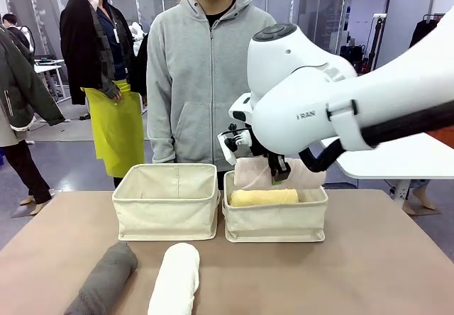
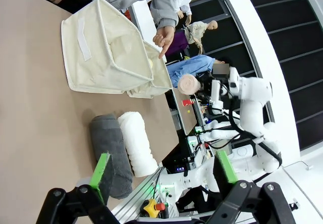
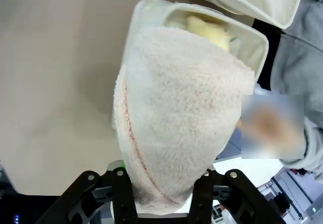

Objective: Divide the towels into two baskets.
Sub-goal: Pick up one hotel-folded towel from the bottom of the table and place it in the Fabric basket indicated by the person.

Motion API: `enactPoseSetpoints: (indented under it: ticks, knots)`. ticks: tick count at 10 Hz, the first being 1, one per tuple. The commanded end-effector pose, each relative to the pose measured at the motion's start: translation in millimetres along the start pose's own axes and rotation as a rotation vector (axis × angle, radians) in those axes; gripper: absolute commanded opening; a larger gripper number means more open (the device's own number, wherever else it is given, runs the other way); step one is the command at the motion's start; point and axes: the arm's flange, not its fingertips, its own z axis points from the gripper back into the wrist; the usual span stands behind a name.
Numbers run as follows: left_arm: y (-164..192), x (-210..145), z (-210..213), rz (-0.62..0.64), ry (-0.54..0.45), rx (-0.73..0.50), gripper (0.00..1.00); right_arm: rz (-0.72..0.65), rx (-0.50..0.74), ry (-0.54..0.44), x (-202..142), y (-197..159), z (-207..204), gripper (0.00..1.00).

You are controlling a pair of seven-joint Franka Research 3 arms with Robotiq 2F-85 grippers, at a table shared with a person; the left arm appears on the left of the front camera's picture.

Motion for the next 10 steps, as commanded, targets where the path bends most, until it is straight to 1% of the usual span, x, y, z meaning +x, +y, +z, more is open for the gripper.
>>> enactPoseSetpoints:
  ticks: [1, 2, 3, 4, 5, 6, 7, 8, 10]
  knots:
    - [-2, -2, 2, -0.008, -0.011, -0.015, 1.0, 0.026, -0.028, -0.054, 2, -47, -28, 0.39]
    - [-2, -2, 2, -0.008, -0.011, -0.015, 1.0, 0.04, -0.023, -0.072, 0, -63, -43, 0.39]
    - [-2, -2, 2, -0.008, -0.011, -0.015, 1.0, 0.05, 0.004, -0.056, -2, -75, -61, 0.39]
    - [-2, -2, 2, -0.008, -0.011, -0.015, 1.0, 0.061, 0.04, -0.022, -4, -80, -77, 0.39]
    - [-2, -2, 2, -0.008, -0.011, -0.015, 1.0, 0.05, 0.07, -0.011, -7, -82, -93, 0.39]
    - [-2, -2, 2, -0.008, -0.011, -0.015, 1.0, 0.047, 0.049, -0.018, -10, -83, -105, 0.39]
    - [-2, -2, 2, -0.008, -0.011, -0.015, 1.0, 0.039, 0.062, -0.021, -10, -82, -114, 0.39]
    - [-2, -2, 2, -0.008, -0.011, -0.015, 1.0, 0.037, 0.081, -0.001, -8, -80, -124, 0.39]
    - [-2, -2, 2, -0.008, -0.011, -0.015, 1.0, 0.013, 0.124, 0.019, -5, -77, -137, 0.7]
